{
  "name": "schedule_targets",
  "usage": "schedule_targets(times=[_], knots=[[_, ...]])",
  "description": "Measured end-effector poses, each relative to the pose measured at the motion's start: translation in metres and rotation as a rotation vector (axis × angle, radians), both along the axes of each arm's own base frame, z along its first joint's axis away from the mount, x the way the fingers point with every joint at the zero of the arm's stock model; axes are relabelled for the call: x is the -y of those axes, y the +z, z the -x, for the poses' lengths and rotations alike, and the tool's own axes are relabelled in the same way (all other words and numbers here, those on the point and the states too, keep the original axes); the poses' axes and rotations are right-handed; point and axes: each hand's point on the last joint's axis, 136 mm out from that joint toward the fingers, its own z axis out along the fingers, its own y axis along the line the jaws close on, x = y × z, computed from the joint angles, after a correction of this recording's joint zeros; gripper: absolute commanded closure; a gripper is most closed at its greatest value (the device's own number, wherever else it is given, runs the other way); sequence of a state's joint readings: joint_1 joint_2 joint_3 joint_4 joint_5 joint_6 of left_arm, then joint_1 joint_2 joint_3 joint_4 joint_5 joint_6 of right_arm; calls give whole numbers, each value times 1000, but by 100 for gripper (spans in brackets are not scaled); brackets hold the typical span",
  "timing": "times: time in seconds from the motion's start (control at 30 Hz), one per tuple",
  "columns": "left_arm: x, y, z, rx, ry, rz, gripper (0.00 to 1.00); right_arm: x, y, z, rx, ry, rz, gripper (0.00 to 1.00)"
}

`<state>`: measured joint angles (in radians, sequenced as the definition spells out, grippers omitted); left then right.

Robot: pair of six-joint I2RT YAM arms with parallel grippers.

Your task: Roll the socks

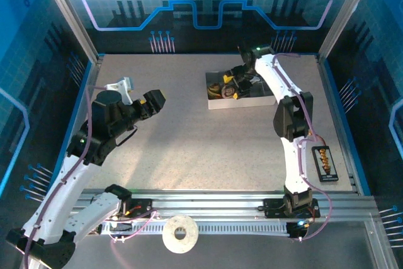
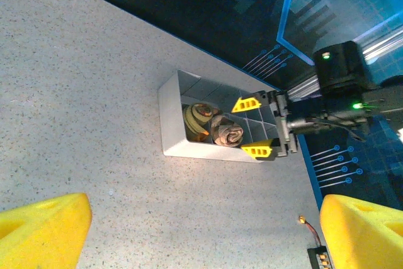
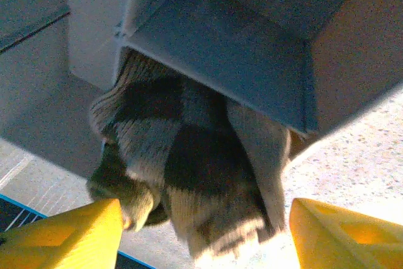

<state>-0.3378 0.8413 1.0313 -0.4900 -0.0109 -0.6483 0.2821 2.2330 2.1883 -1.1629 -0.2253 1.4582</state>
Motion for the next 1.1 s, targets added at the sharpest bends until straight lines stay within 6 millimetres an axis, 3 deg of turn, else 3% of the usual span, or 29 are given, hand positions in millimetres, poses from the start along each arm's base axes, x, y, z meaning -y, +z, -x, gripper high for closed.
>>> schedule_targets(times=[0.03, 0.1, 0.13, 0.27, 0.43, 0.83, 1.1], knots=[[0, -1, 0, -2, 0, -1, 6, 2, 8, 1, 19, 1, 4, 35], [0, -2, -1, -5, 0, -2, 6, 4, 23, 5, 57, 12, 7, 55], [1, -2, -2, -7, 0, -3, 6, 6, 29, 6, 73, 15, 10, 59], [1, -3, -2, -10, 0, -3, 6, 8, 36, 13, 101, 24, 12, 68], [1, -3, -2, -12, 1, 0, 6, 0, 16, 17, 72, 44, 16, 78], [0, -5, 0, -26, 3, -3, 6, -14, -40, -21, 30, 50, 5, 85], [-3, -3, 2, -22, 13, -6, 6, -16, -42, -27, 38, 55, 3, 80]])
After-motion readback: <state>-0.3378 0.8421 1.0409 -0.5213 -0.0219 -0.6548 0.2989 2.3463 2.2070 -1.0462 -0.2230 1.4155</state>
